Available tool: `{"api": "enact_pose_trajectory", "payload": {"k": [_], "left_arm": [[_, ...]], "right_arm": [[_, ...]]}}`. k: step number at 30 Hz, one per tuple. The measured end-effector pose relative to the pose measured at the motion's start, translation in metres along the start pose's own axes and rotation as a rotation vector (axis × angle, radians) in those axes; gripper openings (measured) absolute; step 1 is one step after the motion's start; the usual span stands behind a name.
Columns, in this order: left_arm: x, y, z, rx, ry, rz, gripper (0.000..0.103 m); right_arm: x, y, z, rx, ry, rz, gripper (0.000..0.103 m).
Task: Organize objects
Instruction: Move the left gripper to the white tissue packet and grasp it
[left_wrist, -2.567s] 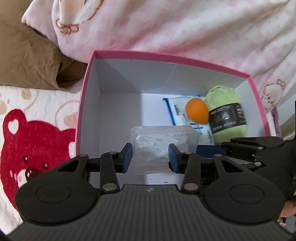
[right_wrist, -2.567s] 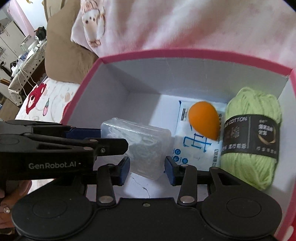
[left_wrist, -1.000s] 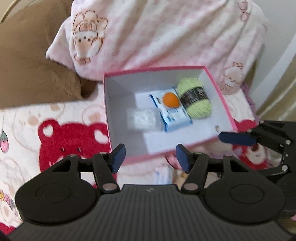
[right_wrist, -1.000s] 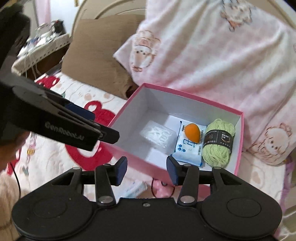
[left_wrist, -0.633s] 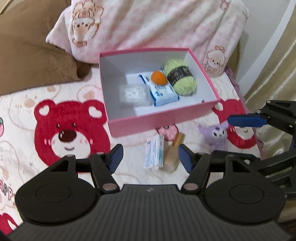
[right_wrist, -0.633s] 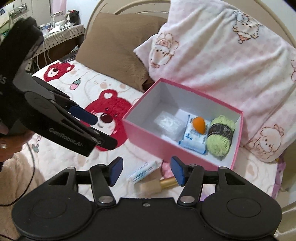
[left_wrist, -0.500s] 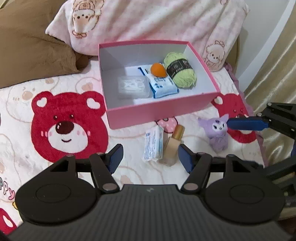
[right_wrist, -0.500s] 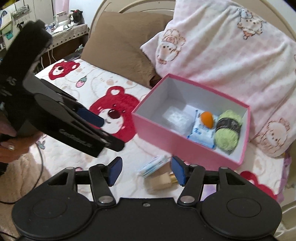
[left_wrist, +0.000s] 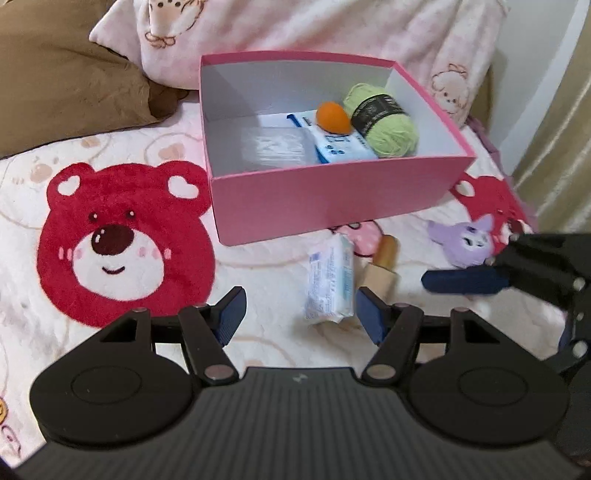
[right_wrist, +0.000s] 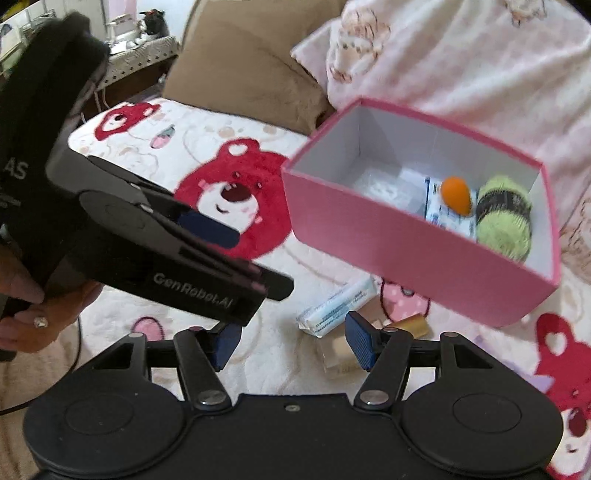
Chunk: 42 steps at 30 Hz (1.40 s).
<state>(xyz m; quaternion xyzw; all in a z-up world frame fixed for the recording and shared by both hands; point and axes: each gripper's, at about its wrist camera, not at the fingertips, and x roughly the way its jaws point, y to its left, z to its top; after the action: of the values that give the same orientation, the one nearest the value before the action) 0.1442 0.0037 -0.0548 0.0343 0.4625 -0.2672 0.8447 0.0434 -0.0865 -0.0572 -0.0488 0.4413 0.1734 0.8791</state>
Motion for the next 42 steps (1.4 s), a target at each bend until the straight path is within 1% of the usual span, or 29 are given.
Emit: {"api": "enact_pose_trajectory", "payload": {"k": [2,6,10,12,14,16,18,20,21,23,25,27,30,33,36,38,42], "left_arm": [[0.013,0.005,-0.002,-0.023,0.003,-0.021,0.063],[0.032,0.011,-0.005,-0.05,0.016,-0.076,0.063],[0.046,0.007,-0.004,-0.057,-0.006,-0.155,0.063],[0.053,0.003,-0.005,-0.056,-0.01,-0.165,0.061],[0.061,0.004,-0.007,-0.075,-0.011,-0.166,0.061],[0.067,0.012,-0.007,-0.114,0.003,-0.189,0.06],[0.071,0.021,-0.008,-0.155,0.012,-0.2,0.051],[0.073,0.028,-0.007,-0.171,0.023,-0.208,0.04],[0.074,0.03,-0.007,-0.175,0.028,-0.211,0.036],[0.073,0.035,-0.007,-0.19,0.036,-0.228,0.027],[0.071,0.038,-0.008,-0.205,0.04,-0.244,0.023],[0.072,0.044,-0.01,-0.229,0.06,-0.225,0.022],[0.077,0.058,-0.016,-0.301,0.12,-0.199,0.023],[0.075,0.073,-0.018,-0.366,0.123,-0.199,0.024],[0.074,0.073,-0.017,-0.348,0.1,-0.154,0.024],[0.077,0.073,-0.017,-0.336,0.09,-0.13,0.024],[0.08,0.072,-0.013,-0.33,0.063,-0.129,0.024]], "right_arm": [[0.012,0.0,-0.004,0.006,-0.008,-0.019,0.066],[0.034,-0.006,-0.009,0.051,-0.014,-0.014,0.066],[0.058,-0.009,-0.011,0.039,0.004,-0.067,0.066],[0.066,-0.01,-0.012,0.021,0.014,-0.08,0.066],[0.074,-0.013,-0.011,0.008,0.034,-0.09,0.067],[0.076,-0.015,-0.011,0.008,0.02,-0.074,0.067],[0.079,-0.014,-0.01,0.005,0.014,-0.046,0.068],[0.083,-0.011,-0.008,-0.007,0.023,-0.017,0.066],[0.085,-0.009,-0.008,-0.01,0.026,-0.001,0.064],[0.087,-0.005,-0.009,-0.021,0.007,0.001,0.063],[0.088,-0.001,-0.01,-0.032,-0.015,0.01,0.061],[0.088,0.003,-0.009,-0.034,-0.024,0.03,0.061],[0.086,0.01,-0.009,-0.051,-0.039,0.072,0.061],[0.088,0.017,-0.008,-0.064,-0.034,0.072,0.06],[0.091,0.011,-0.009,0.017,-0.023,0.046,0.065],[0.094,0.005,-0.011,0.099,-0.004,0.043,0.073],[0.105,-0.002,-0.011,0.2,0.024,0.037,0.074]]}}
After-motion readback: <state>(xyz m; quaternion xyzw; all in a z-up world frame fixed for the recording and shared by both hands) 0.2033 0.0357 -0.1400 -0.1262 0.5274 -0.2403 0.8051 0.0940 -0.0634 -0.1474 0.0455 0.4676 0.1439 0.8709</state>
